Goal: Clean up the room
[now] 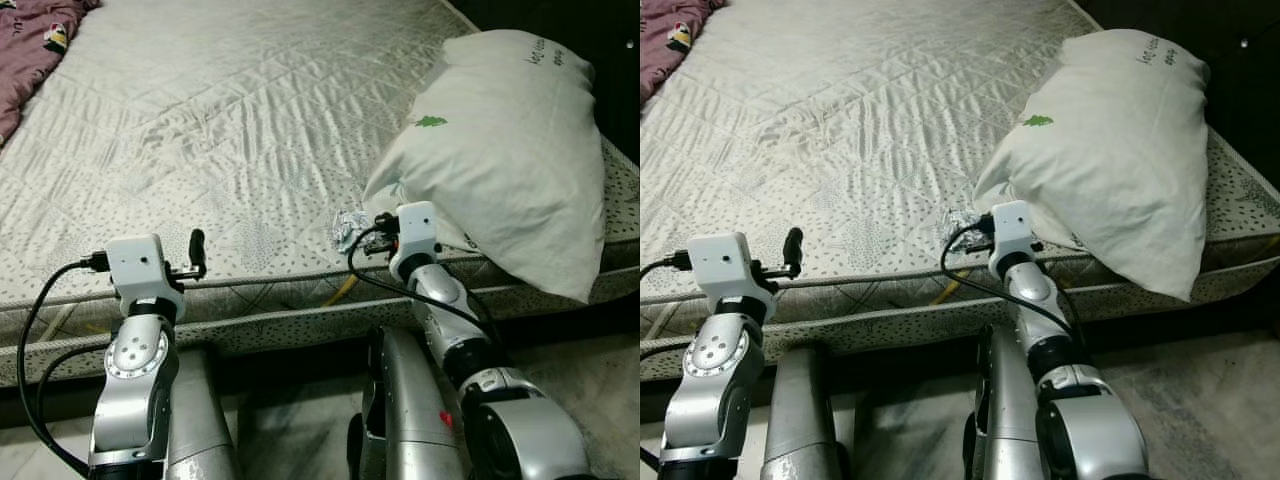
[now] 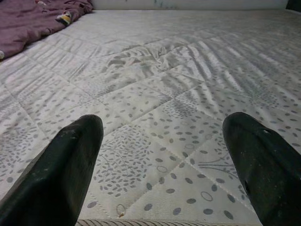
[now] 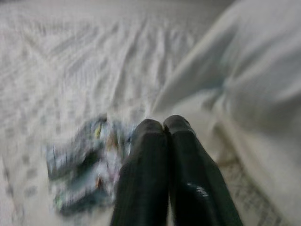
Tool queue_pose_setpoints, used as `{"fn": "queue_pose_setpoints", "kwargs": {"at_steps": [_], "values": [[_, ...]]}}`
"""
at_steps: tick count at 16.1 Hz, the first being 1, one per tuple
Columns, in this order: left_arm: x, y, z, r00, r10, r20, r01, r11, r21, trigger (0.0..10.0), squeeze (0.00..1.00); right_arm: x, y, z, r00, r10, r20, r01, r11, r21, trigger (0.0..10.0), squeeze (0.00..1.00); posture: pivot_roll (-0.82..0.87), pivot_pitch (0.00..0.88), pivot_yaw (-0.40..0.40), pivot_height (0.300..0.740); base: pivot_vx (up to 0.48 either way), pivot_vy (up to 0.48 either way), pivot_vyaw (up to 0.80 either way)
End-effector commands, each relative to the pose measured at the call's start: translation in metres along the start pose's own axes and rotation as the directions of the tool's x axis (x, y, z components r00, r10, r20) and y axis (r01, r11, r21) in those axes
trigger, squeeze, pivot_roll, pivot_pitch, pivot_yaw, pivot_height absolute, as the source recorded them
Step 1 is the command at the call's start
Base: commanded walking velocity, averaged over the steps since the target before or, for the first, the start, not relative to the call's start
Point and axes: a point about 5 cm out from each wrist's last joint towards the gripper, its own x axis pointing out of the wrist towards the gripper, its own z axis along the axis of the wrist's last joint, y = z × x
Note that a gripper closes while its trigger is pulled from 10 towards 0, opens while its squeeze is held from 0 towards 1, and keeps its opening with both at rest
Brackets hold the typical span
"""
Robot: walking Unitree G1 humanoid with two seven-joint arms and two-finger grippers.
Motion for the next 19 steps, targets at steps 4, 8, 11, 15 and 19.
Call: {"fn": "queue_pose_setpoints", "kwargs": {"at_steps": [4, 8, 11, 15, 19], "values": [[-0.009, 0.004, -0.001, 1.0, -0.006, -0.011, 0.007, 1.0, 0.027, 10.0, 0.0, 0.003, 0.007, 0.02, 0.992, -0.03, 0.127, 0.029, 1.0, 0.006, 10.0, 1.0, 0.05, 0.035, 0.01, 0.454, 0.0, 0.0, 0.0], [-0.021, 0.005, -0.001, 0.999, -0.024, -0.035, 0.026, 0.999, 0.043, 10.0, 0.0, 0.012, 0.024, 0.027, 0.991, -0.011, 0.132, 0.012, 1.0, -0.01, 10.0, 1.0, 0.08, 0.09, 0.017, 0.454, 0.0, 0.0, 0.0], [-0.029, 0.007, 0.001, 0.999, -0.02, -0.044, 0.022, 0.999, 0.048, 10.0, 0.0, 0.019, 0.041, 0.029, 0.994, 0.036, 0.099, -0.035, 0.999, -0.012, 10.0, 1.0, 0.1, 0.12, 0.015, 0.454, 0.0, 0.0, 0.0], [-0.04, 0.007, 0.002, 0.998, -0.026, -0.064, 0.029, 0.998, 0.055, 10.0, 0.0, 0.025, 0.055, 0.028, 0.998, 0.045, 0.05, -0.042, 0.998, -0.049, 10.0, 1.0, 0.12, 0.153, 0.017, 0.454, 0.0, 0.0, 0.0], [-0.045, 0.005, 0.003, 0.996, -0.033, -0.087, 0.038, 0.998, 0.053, 10.0, 0.0, 0.03, 0.074, 0.027, 0.998, 0.059, -0.002, -0.059, 0.985, -0.159, 10.0, 1.0, 0.12, 0.17, 0.016, 0.454, 0.0, 0.0, 0.0]]}}
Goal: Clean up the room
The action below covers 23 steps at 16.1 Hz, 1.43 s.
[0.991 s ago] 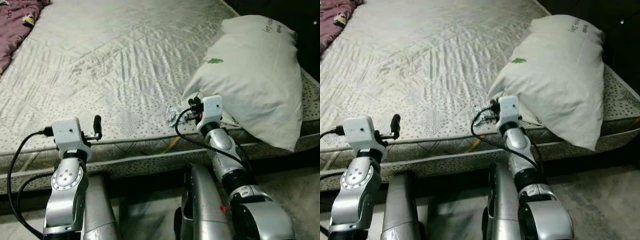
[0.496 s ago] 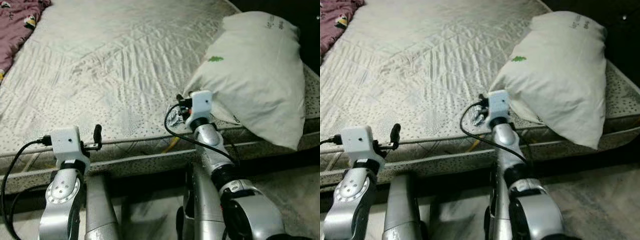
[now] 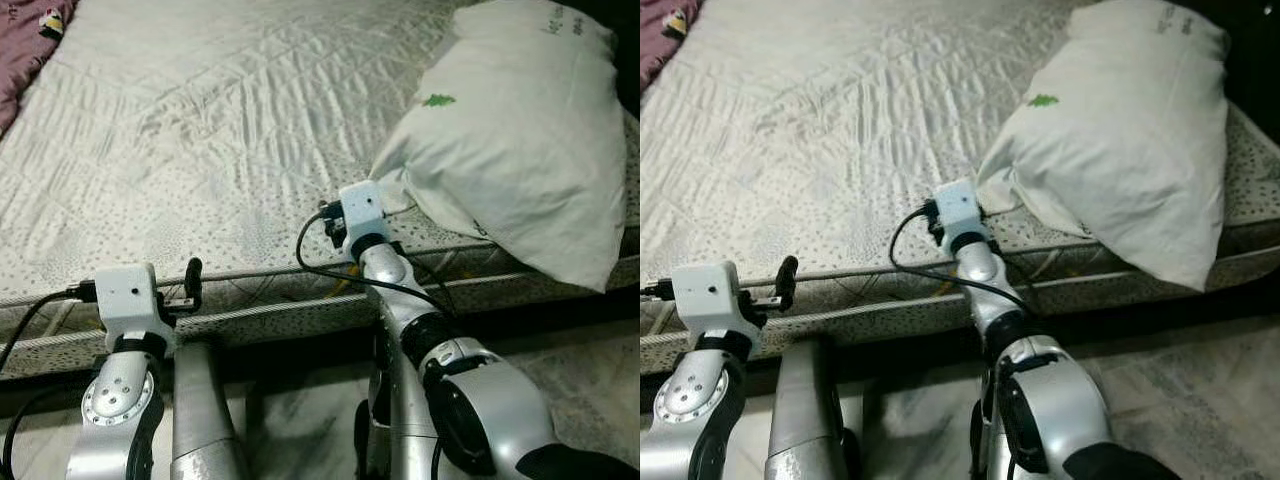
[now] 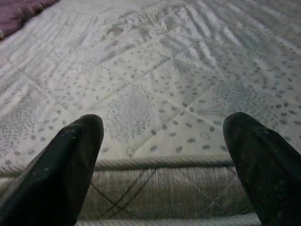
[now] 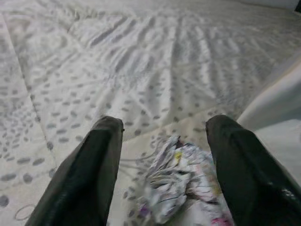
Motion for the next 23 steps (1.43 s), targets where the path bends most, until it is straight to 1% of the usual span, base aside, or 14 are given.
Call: {"fn": "queue_pose_setpoints", "kwargs": {"at_steps": [1, 2, 3, 4, 6, 7, 8, 9, 10, 12, 13, 16, 20, 23], "values": [[-0.002, -0.001, 0.002, 1.0, -0.002, -0.003, 0.002, 1.0, 0.009, 10.0, 0.0, 0.004, 0.006, 0.006, 1.0, 0.009, 0.005, -0.009, 0.999, -0.051, 10.0, 1.0, 0.12, 0.172, 0.013, 0.454, 0.0, 0.0, 0.0], [-0.002, -0.001, 0.002, 1.0, -0.003, -0.005, 0.003, 1.0, 0.007, 10.0, 0.0, 0.004, 0.008, 0.004, 1.0, -0.001, -0.018, 0.0, 0.995, -0.096, 10.0, 1.0, 0.12, 0.171, 0.01, 0.454, 0.0, 0.0, 0.0], [-0.002, -0.002, 0.002, 1.0, -0.003, -0.005, 0.003, 1.0, 0.005, 10.0, 0.0, 0.003, 0.009, 0.001, 0.999, 0.0, -0.042, -0.005, 0.993, -0.121, 10.0, 0.6, 0.13, 0.171, 0.008, 0.454, 0.0, 0.0, 0.0], [-0.002, -0.002, 0.002, 1.0, -0.001, -0.01, 0.001, 1.0, 0.001, 10.0, 0.0, 0.002, 0.008, -0.008, 0.996, -0.02, -0.092, 0.005, 0.986, -0.165, 10.0, 0.0, 0.13, 0.169, 0.003, 0.454, 0.0, 0.0, 0.0], [-0.002, -0.002, 0.001, 1.0, 0.001, -0.011, -0.001, 1.0, -0.001, 10.0, 0.0, -0.001, 0.005, -0.016, 0.991, -0.051, -0.124, 0.022, 0.973, -0.23, 10.0, 0.0, 0.13, 0.166, 0.0, 0.454, 0.0, 0.0, 0.0], [-0.002, -0.003, 0.001, 1.0, 0.003, -0.013, -0.003, 1.0, -0.002, 10.0, 0.0, -0.003, 0.004, -0.019, 0.989, -0.066, -0.135, 0.033, 0.971, -0.237, 10.0, 0.0, 0.13, 0.16, -0.005, 0.454, 0.0, 0.0, 0.0], [-0.001, -0.003, 0.001, 1.0, 0.005, -0.014, -0.005, 1.0, -0.005, 10.0, 0.0, -0.006, 0.004, -0.028, 0.98, -0.069, -0.186, 0.028, 0.976, -0.214, 9.4, 0.0, 0.13, 0.156, -0.005, 0.454, 0.0, 0.0, 0.0], [-0.001, -0.004, 0.001, 1.0, 0.005, -0.014, -0.005, 1.0, -0.006, 10.0, 0.0, -0.008, 0.004, -0.032, 0.975, -0.068, -0.21, 0.027, 0.981, -0.194, 3.6, 0.0, 0.13, 0.153, -0.006, 0.454, 0.0, 0.0, 0.0], [0.0, -0.004, 0.001, 1.0, 0.005, -0.015, -0.005, 1.0, -0.006, 10.0, 0.0, -0.009, 0.003, -0.035, 0.971, -0.073, -0.226, 0.033, 0.984, -0.176, 0.0, 0.0, 0.13, 0.146, -0.007, 0.454, 0.0, 0.0, 0.0], [0.001, -0.004, 0.0, 1.0, 0.005, -0.014, -0.005, 1.0, -0.007, 10.0, 0.0, -0.009, 0.001, -0.037, 0.968, -0.079, -0.237, 0.041, 0.986, -0.161, 0.0, 0.0, 0.12, 0.141, -0.005, 0.454, 0.0, 0.0, 0.0], [0.004, -0.005, 0.001, 1.0, 0.003, -0.01, -0.003, 1.0, -0.008, 10.0, 0.0, -0.011, -0.004, -0.041, 0.961, -0.088, -0.261, 0.056, 0.99, -0.126, 0.0, 0.0, 0.12, 0.129, -0.004, 0.454, 0.0, 0.0, 0.0], [0.008, -0.005, 0.001, 1.0, 0.002, -0.006, -0.002, 1.0, -0.007, 10.0, 0.0, -0.013, -0.01, -0.044, 0.956, -0.089, -0.281, 0.07, 0.995, -0.078, 0.0, 0.0, 0.12, 0.11, -0.005, 0.454, 0.0, 0.0, 0.0], [0.011, -0.006, 0.001, 1.0, 0.005, -0.001, -0.005, 1.0, -0.008, 10.0, 0.0, -0.015, -0.015, -0.049, 0.951, -0.085, -0.297, 0.075, 0.996, -0.045, 0.0, 0.0, 0.12, 0.095, -0.007, 0.454, 0.0, 0.0, 0.0], [0.017, -0.007, 0.001, 1.0, 0.008, 0.011, -0.008, 1.0, -0.014, 10.0, 0.0, -0.018, -0.026, -0.053, 0.949, -0.094, -0.301, 0.11, 0.993, 0.038, 0.0, 0.0, 0.11, 0.077, -0.012, 0.454, 0.0, 0.0, 0.0]]}}
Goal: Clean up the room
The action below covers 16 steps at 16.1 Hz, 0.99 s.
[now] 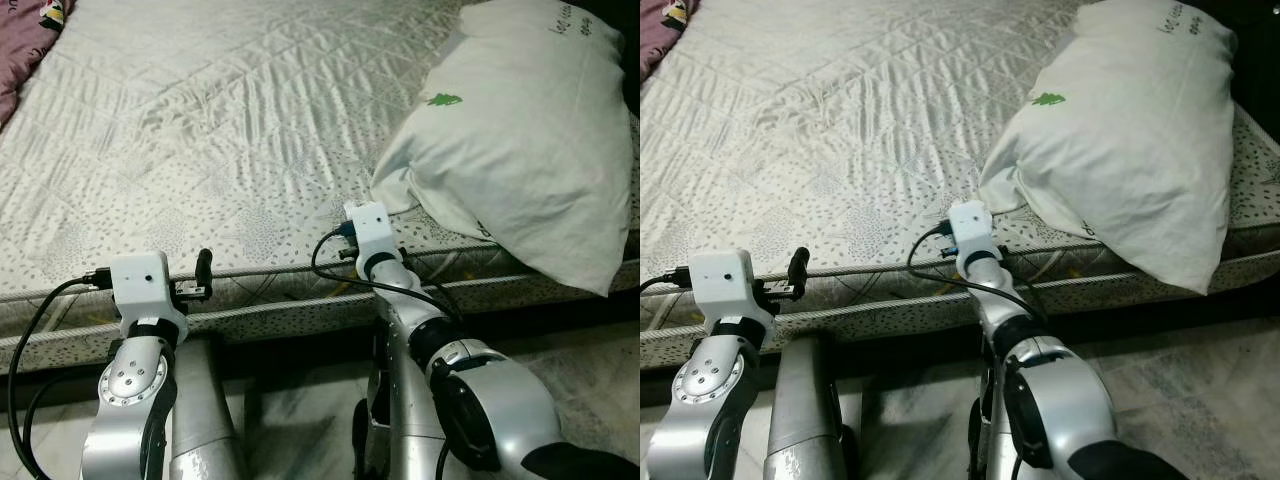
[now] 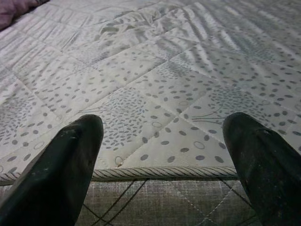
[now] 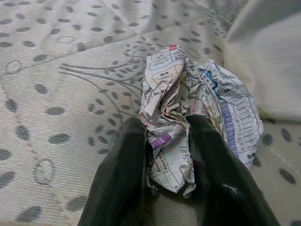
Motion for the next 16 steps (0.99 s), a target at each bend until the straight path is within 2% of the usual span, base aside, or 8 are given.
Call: {"fn": "queue_pose_setpoints", "kwargs": {"at_steps": [1, 7, 10, 11, 12, 14, 15, 16], "values": [[0.003, 0.002, -0.001, 1.0, 0.013, 0.001, -0.013, 1.0, 0.002, 10.0, 0.0, -0.003, -0.007, -0.014, 0.998, -0.022, -0.055, 0.025, 0.999, 0.039, 0.0, 0.0, 0.1, 0.071, -0.011, 0.454, 0.0, 0.0, 0.0], [0.013, -0.002, -0.002, 1.0, 0.02, 0.017, -0.02, 1.0, -0.019, 10.0, 0.0, -0.001, -0.029, -0.005, 0.999, -0.05, -0.01, 0.05, 0.991, 0.125, 0.0, 0.0, 0.07, 0.023, -0.011, 0.454, 0.0, 0.0, 0.0], [0.027, -0.006, -0.002, 0.999, 0.002, 0.039, 0.0, 0.999, -0.038, 10.0, 0.0, -0.007, -0.047, 0.002, 0.994, -0.035, 0.106, 0.009, 0.973, 0.232, 0.0, 0.0, 0.01, 0.0, 0.008, 0.454, 0.0, 0.0, 0.0], [0.029, -0.009, 0.0, 0.998, -0.024, 0.052, 0.029, 0.996, -0.083, 10.0, 0.0, -0.017, -0.051, 0.004, 0.983, -0.02, 0.183, -0.032, 0.962, 0.273, 0.0, 0.0, 0.0, 0.0, 0.014, 0.454, 0.0, 0.0, 0.0], [0.029, -0.009, 0.0, 0.998, -0.028, 0.053, 0.033, 0.995, -0.099, 10.0, 0.0, -0.021, -0.051, 0.004, 0.98, -0.016, 0.197, -0.04, 0.96, 0.276, 0.0, 0.0, 0.0, 0.0, 0.014, 0.454, 0.0, 0.0, 0.0], [0.031, -0.005, -0.001, 0.998, -0.009, 0.065, 0.013, 0.998, -0.057, 10.0, 0.0, -0.055, -0.052, -0.002, 0.963, -0.014, 0.269, -0.053, 0.969, 0.24, 0.0, 0.0, -0.03, 0.0, 0.026, 0.454, 0.0, 0.0, 0.0], [0.032, -0.004, -0.002, 0.997, -0.015, 0.072, 0.018, 0.999, -0.038, 10.0, 0.0, -0.07, -0.054, -0.006, 0.962, -0.032, 0.273, -0.038, 0.968, 0.248, 7.7, 0.0, -0.04, 0.0, 0.027, 0.454, 0.0, 0.0, 0.0], [0.033, -0.003, -0.002, 0.996, -0.02, 0.081, 0.022, 0.999, -0.026, 10.0, 0.0, -0.077, -0.057, -0.008, 0.965, -0.051, 0.255, -0.02, 0.963, 0.268, 10.0, 0.0, -0.04, 0.0, 0.028, 0.454, 0.0, 0.0, 0.0]]}}
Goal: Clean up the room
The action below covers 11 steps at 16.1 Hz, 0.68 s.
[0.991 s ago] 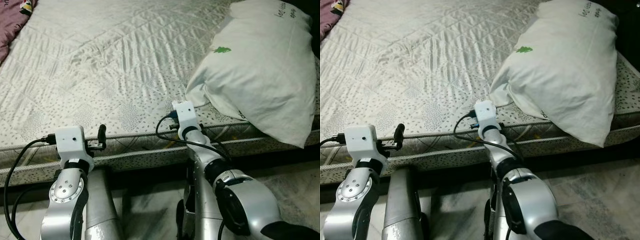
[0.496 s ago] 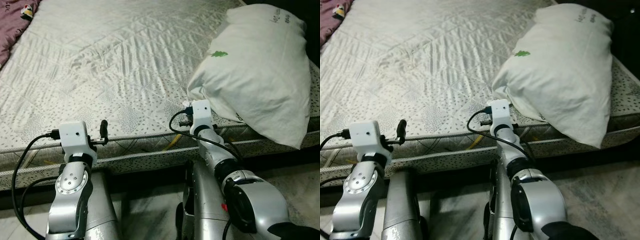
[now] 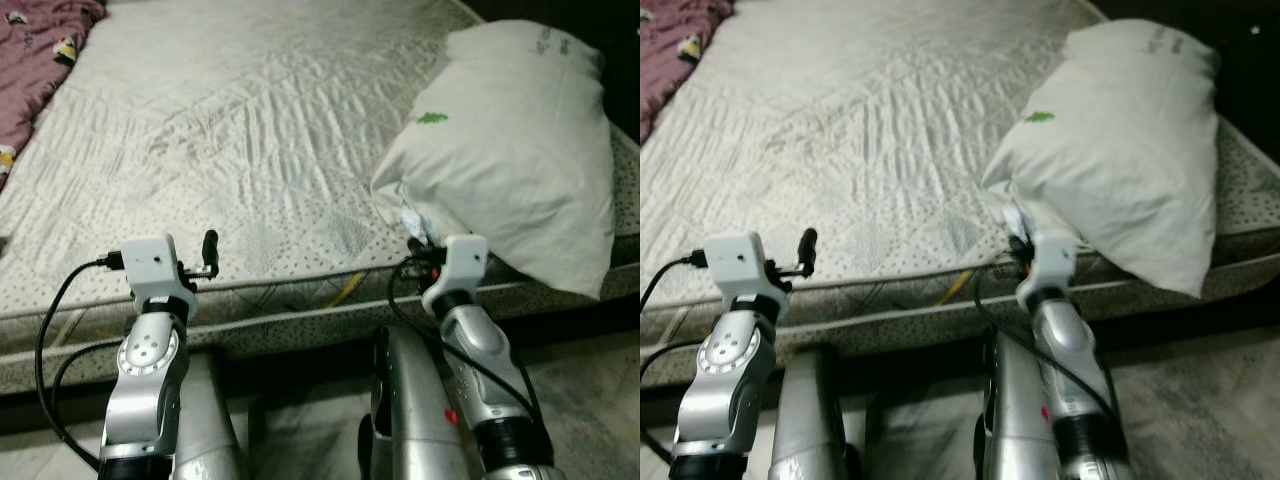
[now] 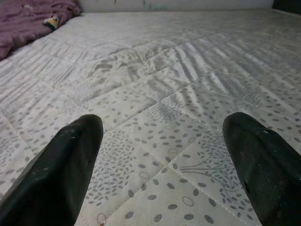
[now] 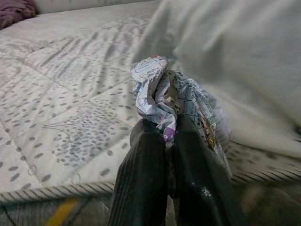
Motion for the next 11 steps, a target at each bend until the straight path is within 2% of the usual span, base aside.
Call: {"fn": "queue_pose_setpoints", "kwargs": {"at_steps": [1, 2, 3, 4, 5, 6, 7, 9, 11], "values": [[0.002, 0.003, 0.001, 1.0, 0.003, 0.014, -0.004, 1.0, 0.018, 10.0, 0.0, -0.004, 0.005, 0.012, 1.0, 0.01, 0.017, -0.01, 1.0, 0.02, 10.0, 0.0, -0.05, 0.0, 0.034, 0.454, 0.0, 0.0, 0.0], [0.002, 0.001, 0.002, 1.0, -0.007, 0.019, 0.007, 1.0, 0.005, 10.0, 0.0, -0.012, 0.003, 0.013, 1.0, 0.005, 0.022, -0.005, 1.0, -0.002, 10.0, 0.0, -0.06, 0.0, 0.045, 0.454, 0.0, 0.0, 0.0], [0.002, -0.003, 0.001, 0.999, -0.032, 0.005, 0.032, 0.999, -0.032, 10.0, 0.0, -0.023, 0.001, 0.016, 1.0, 0.0, 0.023, 0.002, 0.996, -0.088, 10.0, 0.0, -0.07, 0.0, 0.056, 0.454, 0.0, 0.0, 0.0], [0.0, -0.004, -0.002, 0.999, -0.038, -0.01, 0.038, 0.999, -0.037, 10.0, 0.0, -0.028, 0.001, 0.018, 0.999, -0.016, 0.033, 0.02, 0.991, -0.132, 10.0, 0.0, -0.08, 0.0, 0.059, 0.454, 0.0, 0.0, 0.0], [-0.002, -0.005, -0.009, 0.998, -0.023, -0.057, 0.022, 1.0, -0.019, 10.0, 0.0, -0.035, 0.0, 0.021, 0.998, -0.032, 0.051, 0.038, 0.991, -0.125, 10.0, 0.0, -0.09, 0.0, 0.062, 0.454, 0.0, 0.0, 0.0], [-0.002, -0.008, -0.01, 0.996, -0.075, -0.044, 0.072, 0.996, -0.06, 10.0, 0.0, -0.035, -0.004, 0.023, 0.991, -0.121, 0.057, 0.127, 0.987, -0.101, 10.0, 0.0, -0.09, 0.0, 0.069, 0.454, 0.0, 0.0, 0.0], [-0.002, -0.009, -0.01, 0.995, -0.09, -0.035, 0.088, 0.995, -0.05, 10.0, 0.0, -0.035, -0.006, 0.029, 0.983, -0.151, 0.102, 0.165, 0.975, -0.148, 10.0, 0.0, -0.09, 0.0, 0.072, 0.454, 0.0, 0.0, 0.0], [-0.001, -0.008, -0.009, 0.996, -0.084, -0.024, 0.083, 0.996, -0.032, 10.0, 0.0, -0.041, 0.002, 0.027, 0.991, -0.104, 0.084, 0.111, 0.989, -0.093, 10.0, 0.0, -0.09, 0.0, 0.079, 0.454, 0.0, 0.0, 0.0], [0.0, -0.009, -0.007, 0.994, -0.107, -0.015, 0.107, 0.994, -0.014, 10.0, 0.0, -0.044, 0.011, 0.026, 0.994, -0.076, 0.074, 0.083, 0.991, -0.109, 10.0, 0.0, -0.09, 0.0, 0.071, 0.454, 0.0, 0.0, 0.0]]}}
